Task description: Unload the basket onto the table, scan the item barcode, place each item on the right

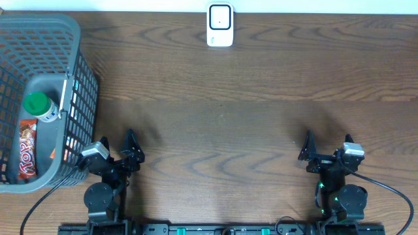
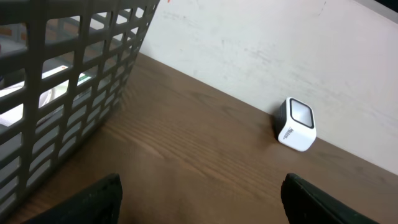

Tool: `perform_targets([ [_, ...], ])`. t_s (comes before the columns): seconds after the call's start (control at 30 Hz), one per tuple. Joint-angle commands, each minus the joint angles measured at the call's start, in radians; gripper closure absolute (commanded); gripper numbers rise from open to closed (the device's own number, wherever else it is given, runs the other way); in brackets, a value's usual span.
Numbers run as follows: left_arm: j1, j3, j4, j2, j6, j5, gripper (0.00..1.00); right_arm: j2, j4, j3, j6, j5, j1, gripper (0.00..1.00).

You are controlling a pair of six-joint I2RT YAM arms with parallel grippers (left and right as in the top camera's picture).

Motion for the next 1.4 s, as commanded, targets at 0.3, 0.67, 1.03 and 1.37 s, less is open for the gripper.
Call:
perform_targets([
  [0.3,-0.002,-0.018,-0.031,0.007,0.036,-0.019,0.17,-0.007,-0.005,-0.002,-0.014,-0.007,0.003,0.01],
  [0.67,-0.001,-0.018,-0.031,0.007,0.036,-0.032,0.17,-0.007,-0.005,-0.002,-0.014,-0.007,0.003,0.01],
  [1.03,-0.003,-0.003,0.034,0.007,0.084,0.150,0.17,-0.007,-0.005,-0.002,-0.014,-0.007,0.003,0.01],
  [1.37,-0.004,0.267,-0.024,0.122,0.173,0.517,0.17,-0.007,-0.005,-0.002,-0.014,-0.007,0.003,0.01],
])
